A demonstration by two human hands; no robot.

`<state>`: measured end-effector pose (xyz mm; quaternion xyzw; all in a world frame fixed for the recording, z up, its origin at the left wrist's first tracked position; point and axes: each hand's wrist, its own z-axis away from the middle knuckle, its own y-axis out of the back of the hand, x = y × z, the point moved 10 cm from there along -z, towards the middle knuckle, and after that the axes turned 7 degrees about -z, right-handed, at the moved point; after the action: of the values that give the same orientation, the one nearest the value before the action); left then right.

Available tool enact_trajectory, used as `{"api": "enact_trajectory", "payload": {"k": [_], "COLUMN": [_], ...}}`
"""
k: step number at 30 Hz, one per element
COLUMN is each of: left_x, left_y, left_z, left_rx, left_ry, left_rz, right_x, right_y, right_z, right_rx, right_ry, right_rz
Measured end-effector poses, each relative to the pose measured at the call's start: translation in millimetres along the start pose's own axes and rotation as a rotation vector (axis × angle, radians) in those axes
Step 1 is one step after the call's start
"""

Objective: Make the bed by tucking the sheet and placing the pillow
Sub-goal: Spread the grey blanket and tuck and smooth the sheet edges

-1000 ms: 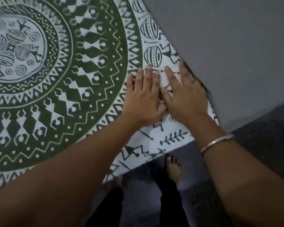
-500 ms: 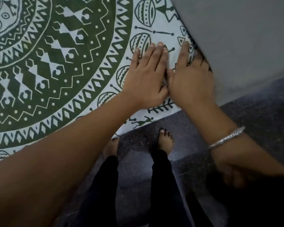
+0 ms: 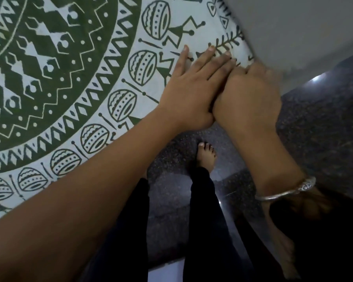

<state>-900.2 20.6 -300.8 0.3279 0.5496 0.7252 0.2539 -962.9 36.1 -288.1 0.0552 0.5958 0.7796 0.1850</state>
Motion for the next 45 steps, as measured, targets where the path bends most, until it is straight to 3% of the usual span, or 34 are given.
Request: {"api": "enact_trajectory", "payload": {"k": [3, 6, 8, 14, 17, 23, 27, 29, 33, 35, 38, 43, 45], "left_x": [-26.4, -45.3, -42.4, -37.6, -63.0, -104.9, -159.9, -184.1, -187.0, -197.2, -224.3, -255.2, -258.2], "left_y": [12.9, -7.1, -18.4, -8.3, -8.0, -8.4, -10.1, -12.9, -20.6, -21.3, -21.8, -25.8, -26.9], "left_z": [20.6, 45.6, 52.4, 57.2, 81.0, 122.4, 178.3, 207.4, 223.7, 238.6, 277.4, 338.0, 348.8], "left_rx": [0.115, -0.002, -0.065, 0.011, 0.016, 0.036, 0.07, 0.064, -0.028, -0.045, -0.032, -0.003, -0.008], "left_ry": [0.167, 0.286, 0.273, 0.173, 0.345, 0.566, 0.839, 0.945, 0.802, 0.778, 0.885, 1.04, 0.972], "left_rz": [-0.078, -0.156, -0.186, -0.149, -0.124, 0.038, 0.012, 0.039, -0.019, -0.047, -0.031, 0.039, 0.021], "right_x": [-12.3, -42.1, -41.9, -29.7, -59.3, -137.1, -178.2, -188.6, -213.4, -245.7, -290.2, -316.8, -346.6], "right_y": [13.7, -18.2, -35.2, -21.8, -11.0, -52.2, -41.6, -46.8, -65.9, -75.5, -83.8, -90.8, -101.7], "right_z": [8.7, 12.7, 16.8, 29.4, 31.9, 26.8, 17.5, 5.1, 9.4, 30.3, 51.8, 40.9, 62.6], "right_rx": [0.164, 0.0, -0.064, 0.067, 0.119, -0.119, -0.026, -0.073, -0.163, -0.18, -0.17, -0.141, -0.157], "right_ry": [0.095, 0.321, 0.355, 0.267, 0.352, 0.512, 0.595, 0.554, 0.503, 0.622, 0.82, 0.607, 0.678], "right_rz": [-0.107, -0.13, -0.105, -0.205, -0.181, 0.007, -0.004, 0.013, 0.11, 0.145, 0.17, 0.129, 0.139]}}
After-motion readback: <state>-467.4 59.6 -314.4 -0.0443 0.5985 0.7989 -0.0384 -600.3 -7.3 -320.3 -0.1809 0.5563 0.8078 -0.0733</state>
